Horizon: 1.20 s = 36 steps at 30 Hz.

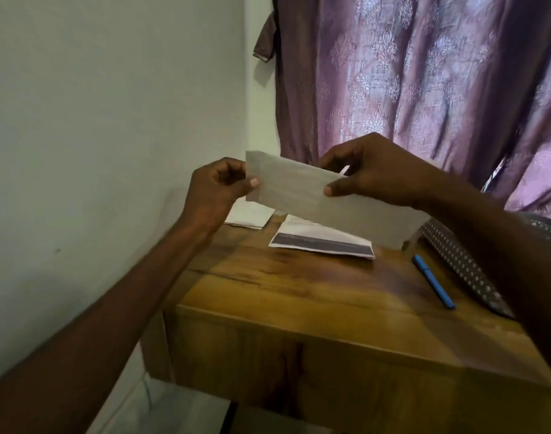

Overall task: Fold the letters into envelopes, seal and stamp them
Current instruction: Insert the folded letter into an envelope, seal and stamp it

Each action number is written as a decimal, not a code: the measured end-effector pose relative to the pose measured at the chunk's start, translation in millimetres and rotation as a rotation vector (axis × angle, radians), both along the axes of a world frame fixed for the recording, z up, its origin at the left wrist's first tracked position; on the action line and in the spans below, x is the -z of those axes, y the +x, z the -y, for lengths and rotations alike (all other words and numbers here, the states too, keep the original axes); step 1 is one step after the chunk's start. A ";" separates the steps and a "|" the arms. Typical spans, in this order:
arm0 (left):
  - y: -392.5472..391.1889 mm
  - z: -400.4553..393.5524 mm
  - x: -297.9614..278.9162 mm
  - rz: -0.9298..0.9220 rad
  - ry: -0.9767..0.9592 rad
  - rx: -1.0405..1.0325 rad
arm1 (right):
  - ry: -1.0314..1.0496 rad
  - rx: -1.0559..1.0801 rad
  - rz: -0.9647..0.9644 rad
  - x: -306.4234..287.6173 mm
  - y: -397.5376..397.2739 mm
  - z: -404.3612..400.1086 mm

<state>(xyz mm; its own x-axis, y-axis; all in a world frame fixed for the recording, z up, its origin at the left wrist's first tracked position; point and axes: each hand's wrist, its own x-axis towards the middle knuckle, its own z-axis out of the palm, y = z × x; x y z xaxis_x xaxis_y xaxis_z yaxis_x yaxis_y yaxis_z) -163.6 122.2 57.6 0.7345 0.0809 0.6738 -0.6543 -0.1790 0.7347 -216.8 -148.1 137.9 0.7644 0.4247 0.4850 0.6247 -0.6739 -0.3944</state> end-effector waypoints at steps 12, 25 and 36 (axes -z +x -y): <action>-64.2 -15.3 52.0 -0.210 0.889 -0.144 | -0.324 0.150 -0.058 122.9 -59.3 -34.0; -44.2 23.3 72.9 -0.367 1.256 -0.112 | -0.436 0.266 -0.297 152.7 -19.8 -60.8; -46.5 24.0 70.2 -0.418 1.320 -0.130 | -0.469 0.544 -0.406 156.0 -53.1 18.7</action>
<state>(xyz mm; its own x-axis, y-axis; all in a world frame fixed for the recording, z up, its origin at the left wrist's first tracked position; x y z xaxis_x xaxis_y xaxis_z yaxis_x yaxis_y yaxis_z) -210.1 98.2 -12.5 0.9346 -0.3536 0.0393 -0.3557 -0.9280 0.1112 -269.9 -166.9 -18.1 0.9994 0.0339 -0.0094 0.0325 -0.9921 -0.1214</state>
